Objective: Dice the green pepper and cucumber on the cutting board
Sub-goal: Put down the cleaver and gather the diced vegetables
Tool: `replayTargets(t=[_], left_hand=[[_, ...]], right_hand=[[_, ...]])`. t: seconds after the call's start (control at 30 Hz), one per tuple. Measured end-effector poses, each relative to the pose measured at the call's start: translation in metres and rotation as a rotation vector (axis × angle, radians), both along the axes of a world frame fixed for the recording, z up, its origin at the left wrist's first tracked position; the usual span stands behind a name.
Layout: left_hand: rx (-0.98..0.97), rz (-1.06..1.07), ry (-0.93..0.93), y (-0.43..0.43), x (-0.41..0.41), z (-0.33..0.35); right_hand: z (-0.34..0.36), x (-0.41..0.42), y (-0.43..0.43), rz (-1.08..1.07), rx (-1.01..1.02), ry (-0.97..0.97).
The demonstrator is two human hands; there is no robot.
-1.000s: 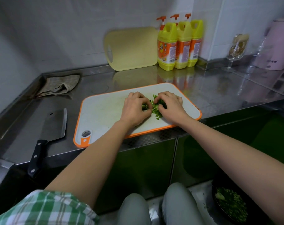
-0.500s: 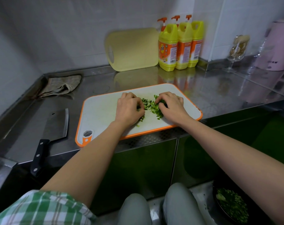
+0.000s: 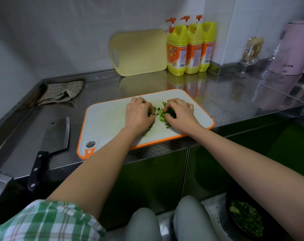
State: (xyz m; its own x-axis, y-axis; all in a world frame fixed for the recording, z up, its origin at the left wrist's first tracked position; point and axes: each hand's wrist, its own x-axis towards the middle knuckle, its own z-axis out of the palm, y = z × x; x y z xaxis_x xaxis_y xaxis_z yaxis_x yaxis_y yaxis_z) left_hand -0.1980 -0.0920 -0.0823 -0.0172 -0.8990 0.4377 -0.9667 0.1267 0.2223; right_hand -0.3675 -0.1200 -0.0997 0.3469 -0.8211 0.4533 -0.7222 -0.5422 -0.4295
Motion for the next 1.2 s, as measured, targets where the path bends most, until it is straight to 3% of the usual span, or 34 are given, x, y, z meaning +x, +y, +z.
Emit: replayTargets(t=[0.13,0.23,0.5,0.7,0.8,0.93,1.2], left_hand=[[-0.019,-0.052,0.047,0.000,0.001,0.000],[0.020,-0.137,-0.038,-0.003,-0.009,-0.001],[0.013,0.035,-0.057,-0.003,0.009,0.004],[0.047,-0.144,-0.070,-0.012,-0.007,0.002],[0.089,-0.096,-0.129,-0.016,-0.011,0.004],[-0.004,-0.021,-0.100,-0.013,-0.004,0.007],[0.026,0.036,-0.059,-0.015,0.006,0.011]], right_hand=[[0.000,-0.001,0.000,0.019,-0.007,-0.010],[0.000,0.000,-0.001,0.010,-0.002,0.011],[-0.001,0.000,-0.002,-0.029,0.000,0.003],[-0.003,0.001,-0.003,-0.030,-0.003,0.042],[-0.003,0.000,-0.003,-0.035,0.015,0.027],[-0.002,0.000,-0.003,-0.031,0.015,0.021],[0.007,0.002,-0.008,-0.072,0.018,-0.031]])
